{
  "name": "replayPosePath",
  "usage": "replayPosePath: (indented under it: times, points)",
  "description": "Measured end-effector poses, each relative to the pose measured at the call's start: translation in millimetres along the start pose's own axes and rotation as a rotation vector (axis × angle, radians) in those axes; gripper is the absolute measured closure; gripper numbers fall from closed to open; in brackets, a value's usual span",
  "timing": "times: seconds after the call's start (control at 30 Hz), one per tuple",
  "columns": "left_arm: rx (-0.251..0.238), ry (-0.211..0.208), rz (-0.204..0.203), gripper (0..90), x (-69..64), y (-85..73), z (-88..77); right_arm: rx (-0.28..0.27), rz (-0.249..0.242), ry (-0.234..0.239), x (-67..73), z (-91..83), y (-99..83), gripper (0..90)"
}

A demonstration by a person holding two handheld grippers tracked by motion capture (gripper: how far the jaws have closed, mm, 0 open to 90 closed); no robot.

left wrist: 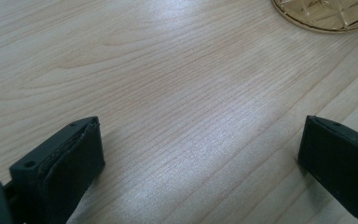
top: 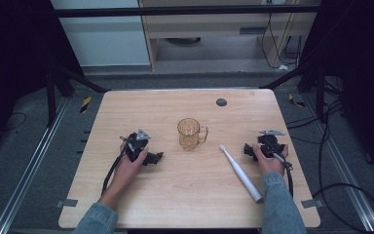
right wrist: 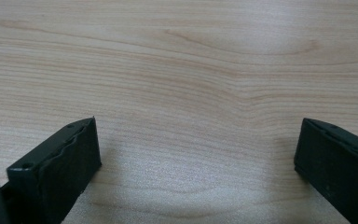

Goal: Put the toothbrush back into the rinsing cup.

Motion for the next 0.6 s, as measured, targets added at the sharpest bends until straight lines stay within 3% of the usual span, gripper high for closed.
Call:
replayPosePath:
  times: [0.1, 0.17, 0.2, 0.27, 0.3, 0.47, 0.57, 0.6]
  points:
    - [0.000, 0.000, 0.000, 0.0, 0.0, 0.0, 0.0, 0.023, -0.021, 0.016, -1.7, -7.4, 1.9, 11.7]
    - [0.000, 0.000, 0.000, 0.0, 0.0, 0.0, 0.0, 0.022, -0.030, 0.022, -0.8, -12.1, 2.9, 11.7]
    - [0.000, 0.000, 0.000, 0.0, 0.0, 0.0, 0.0, 0.012, -0.073, 0.029, 1.8, -26.1, 5.7, 12.1]
    - [0.000, 0.000, 0.000, 0.0, 0.0, 0.0, 0.0, 0.016, -0.086, 0.033, 3.1, -31.2, 5.9, 12.0]
    - [0.000, 0.000, 0.000, 0.0, 0.0, 0.0, 0.0, 0.024, -0.119, 0.041, 6.5, -44.4, 5.2, 12.3]
    - [0.000, 0.000, 0.001, 0.0, 0.0, 0.0, 0.0, 0.043, -0.170, 0.067, 13.5, -67.9, 0.0, 12.4]
    - [0.000, 0.000, 0.001, 0.0, -0.1, 0.0, 0.0, 0.064, -0.200, 0.021, 14.5, -82.7, -5.1, 11.8]
    - [0.000, 0.000, 0.001, 0.0, 0.0, 0.0, -0.1, 0.065, -0.203, 0.031, 17.0, -87.1, -7.0, 12.4]
Point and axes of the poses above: each handheld gripper's, and its own axes: z roughly forward along the jaws, y roughly out of its top, x roughly to its left, the point moved 6 cm from there along z, roughly forward along the jaws, and after that the axes turned 12 degrees about z, right-handed, at the moved point
